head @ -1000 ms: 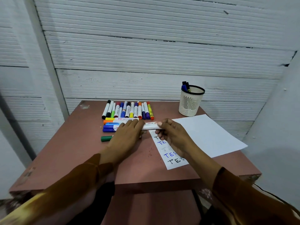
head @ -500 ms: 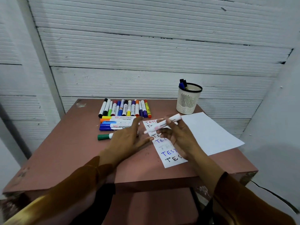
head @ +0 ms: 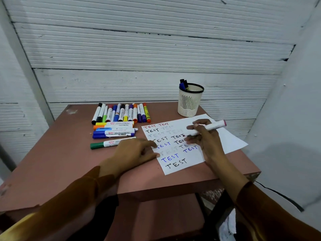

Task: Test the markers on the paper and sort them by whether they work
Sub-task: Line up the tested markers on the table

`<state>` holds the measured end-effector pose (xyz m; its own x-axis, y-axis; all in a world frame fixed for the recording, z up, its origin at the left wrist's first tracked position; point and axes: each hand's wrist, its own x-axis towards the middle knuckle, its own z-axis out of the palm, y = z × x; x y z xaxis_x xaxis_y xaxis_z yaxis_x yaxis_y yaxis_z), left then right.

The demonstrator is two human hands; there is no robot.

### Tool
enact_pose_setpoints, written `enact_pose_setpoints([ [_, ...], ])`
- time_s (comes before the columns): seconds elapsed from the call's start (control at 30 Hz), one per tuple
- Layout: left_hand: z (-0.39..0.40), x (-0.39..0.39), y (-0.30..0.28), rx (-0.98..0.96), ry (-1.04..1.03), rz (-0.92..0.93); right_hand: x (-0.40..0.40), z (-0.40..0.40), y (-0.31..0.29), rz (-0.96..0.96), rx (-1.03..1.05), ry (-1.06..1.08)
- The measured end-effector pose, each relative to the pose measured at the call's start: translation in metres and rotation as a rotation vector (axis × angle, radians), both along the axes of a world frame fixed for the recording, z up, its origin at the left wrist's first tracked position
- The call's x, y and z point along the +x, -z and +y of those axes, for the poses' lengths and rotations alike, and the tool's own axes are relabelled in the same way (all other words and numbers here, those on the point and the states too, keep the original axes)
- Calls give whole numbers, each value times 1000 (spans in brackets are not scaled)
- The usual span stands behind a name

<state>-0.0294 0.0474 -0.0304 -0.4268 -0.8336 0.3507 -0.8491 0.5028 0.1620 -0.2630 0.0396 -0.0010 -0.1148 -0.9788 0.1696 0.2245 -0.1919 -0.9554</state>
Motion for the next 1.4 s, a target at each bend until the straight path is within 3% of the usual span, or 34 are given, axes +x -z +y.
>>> enact_pose_setpoints([
  [0.13, 1, 0, -1, -23, 3, 6, -1, 0, 11, 147, 64, 71],
  [0.33, 0, 1, 2, -35, 4, 11, 8, 5, 15, 595, 31, 248],
  [0.8, -1, 2, 1, -2, -1, 5, 13, 10, 16, 728, -5, 295],
  [0.97, 4, 0, -2, 5, -1, -29, 6, 0, 20, 643, 58, 354],
  [1.07, 7, -3, -4, 52, -14, 99, 4, 2, 16, 589, 73, 292],
  [1.17, 4, -4, -1, 83, -45, 177, 2, 3, 10, 394, 79, 224],
  [1.27, 1, -2, 3, -1, 6, 342, 6, 3, 6, 280, 66, 255],
  [1.4, 7, 3, -2, -90, 9, 344, 24, 2, 4, 153, 74, 166],
])
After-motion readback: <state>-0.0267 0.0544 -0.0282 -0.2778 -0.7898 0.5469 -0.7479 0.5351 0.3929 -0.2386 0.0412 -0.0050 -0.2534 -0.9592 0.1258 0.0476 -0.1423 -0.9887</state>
